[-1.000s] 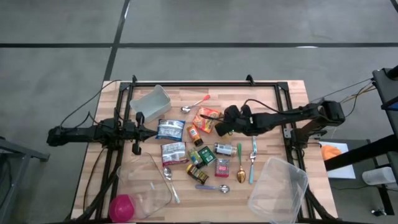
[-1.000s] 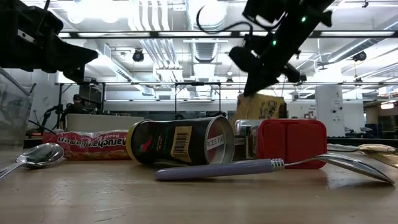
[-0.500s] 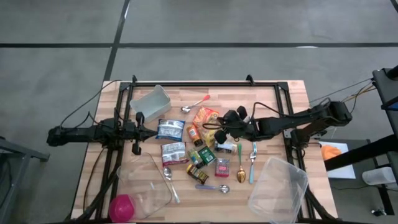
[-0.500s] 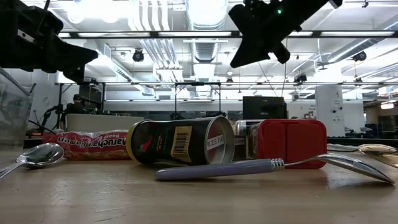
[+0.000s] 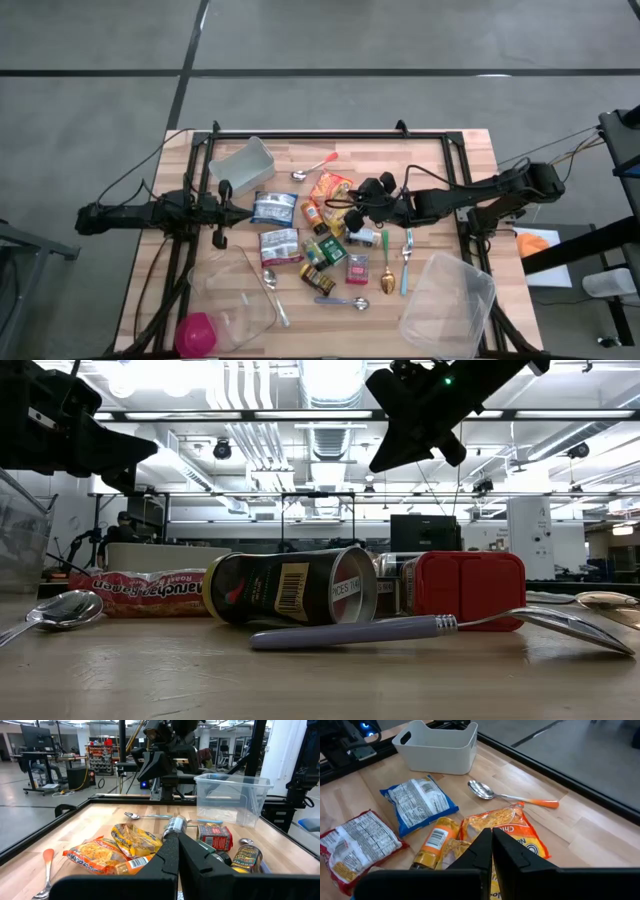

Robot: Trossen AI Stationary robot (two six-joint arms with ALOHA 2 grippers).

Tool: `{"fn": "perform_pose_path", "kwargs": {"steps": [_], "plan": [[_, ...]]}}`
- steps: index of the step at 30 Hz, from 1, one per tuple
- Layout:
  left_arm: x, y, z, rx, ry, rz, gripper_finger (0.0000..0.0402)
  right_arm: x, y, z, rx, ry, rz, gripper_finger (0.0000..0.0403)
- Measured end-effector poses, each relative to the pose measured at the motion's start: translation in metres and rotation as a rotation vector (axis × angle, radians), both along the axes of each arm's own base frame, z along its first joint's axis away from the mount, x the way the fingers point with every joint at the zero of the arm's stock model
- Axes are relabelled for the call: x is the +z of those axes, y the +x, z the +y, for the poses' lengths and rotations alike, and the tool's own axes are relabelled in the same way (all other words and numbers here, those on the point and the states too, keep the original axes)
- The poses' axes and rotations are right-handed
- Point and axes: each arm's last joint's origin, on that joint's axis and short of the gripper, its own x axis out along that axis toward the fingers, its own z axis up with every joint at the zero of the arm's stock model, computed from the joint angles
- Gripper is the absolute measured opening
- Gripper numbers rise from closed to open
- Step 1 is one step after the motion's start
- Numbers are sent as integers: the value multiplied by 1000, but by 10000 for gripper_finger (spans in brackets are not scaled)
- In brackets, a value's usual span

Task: Pick & Place Food Item
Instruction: Put the yellow noodle pack into the transparent bin

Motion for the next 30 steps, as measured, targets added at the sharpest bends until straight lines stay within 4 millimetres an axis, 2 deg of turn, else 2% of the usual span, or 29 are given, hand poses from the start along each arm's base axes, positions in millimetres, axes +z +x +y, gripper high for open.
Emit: {"fn": "perform_pose_path", "kwargs": {"steps": [10, 18, 24, 27, 30], "plan": [[0, 0, 0, 0, 0, 0, 0, -5, -3, 0, -46, 63, -19, 13], [0, 0, 0, 0, 0, 0, 0, -26, -9, -8, -113, 159, -2, 13], [0, 0, 0, 0, 0, 0, 0, -33, -8, -12, -164, 208, -39, 15], [0, 0, 0, 0, 0, 0, 0, -32, -7, -16, -182, 231, -64, 39], [0, 0, 0, 0, 0, 0, 0, -36, -3, -20, -179, 239, -59, 95]]}}
